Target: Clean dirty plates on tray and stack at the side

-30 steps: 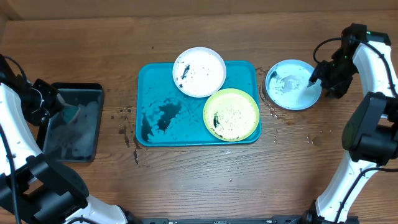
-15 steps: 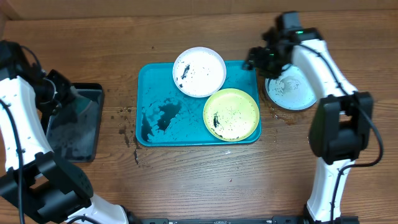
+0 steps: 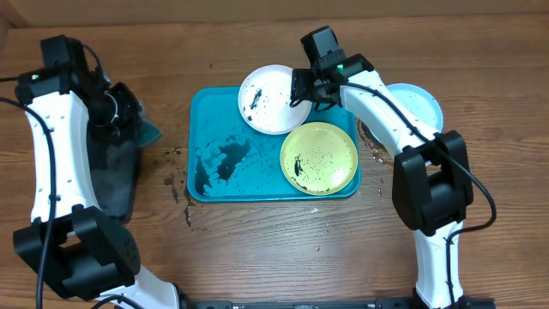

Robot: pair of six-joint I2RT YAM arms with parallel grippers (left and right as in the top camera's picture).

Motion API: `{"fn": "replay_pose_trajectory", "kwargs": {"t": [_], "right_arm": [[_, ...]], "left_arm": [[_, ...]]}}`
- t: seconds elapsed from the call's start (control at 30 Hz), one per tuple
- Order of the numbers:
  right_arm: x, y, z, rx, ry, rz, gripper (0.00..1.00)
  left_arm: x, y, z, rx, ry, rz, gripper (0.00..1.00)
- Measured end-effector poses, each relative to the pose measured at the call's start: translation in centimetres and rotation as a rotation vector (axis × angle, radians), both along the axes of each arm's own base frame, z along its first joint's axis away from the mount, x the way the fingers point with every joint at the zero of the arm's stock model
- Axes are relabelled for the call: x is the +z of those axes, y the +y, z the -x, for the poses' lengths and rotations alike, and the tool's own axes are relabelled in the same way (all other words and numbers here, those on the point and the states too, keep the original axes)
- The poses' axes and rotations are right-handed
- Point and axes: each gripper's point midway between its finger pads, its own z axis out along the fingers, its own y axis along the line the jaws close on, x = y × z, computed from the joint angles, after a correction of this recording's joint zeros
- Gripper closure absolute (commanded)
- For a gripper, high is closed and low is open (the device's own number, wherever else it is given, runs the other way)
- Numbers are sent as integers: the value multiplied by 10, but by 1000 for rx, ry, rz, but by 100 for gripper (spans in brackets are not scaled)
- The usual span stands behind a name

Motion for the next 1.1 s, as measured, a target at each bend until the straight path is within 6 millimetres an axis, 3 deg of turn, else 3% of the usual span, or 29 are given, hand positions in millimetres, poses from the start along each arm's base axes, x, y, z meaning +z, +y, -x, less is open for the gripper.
{"fn": "replay_pose_trajectory", "kwargs": {"t": [0.23,0.3,0.4,0.57,0.7,0.87,1.1], "right_arm": [[-52,-5,2,-32,88,22,59],[-56,-4,3,-39,95,16,59],[-55,-2,2,-40,92,6,67],[-54,7,7,-17,115,-36,94],[-53,21,13,14,138,-93,96],[-53,50,32,84,178,-131,96],[-58,98,85,178,269,-116,96]], "left_arm": [[0,-7,-2,-19,-4,-1,96],[0,-7,-2,-19,-4,-1,96],[0,-7,-2,-19,-4,-1,96],[1,-13,-4,-35,-9,14,96],[1,-26,-6,-82,-15,17,96],[2,-59,-10,-174,-20,22,96],[-4,-109,-11,-318,-22,6,96]]}}
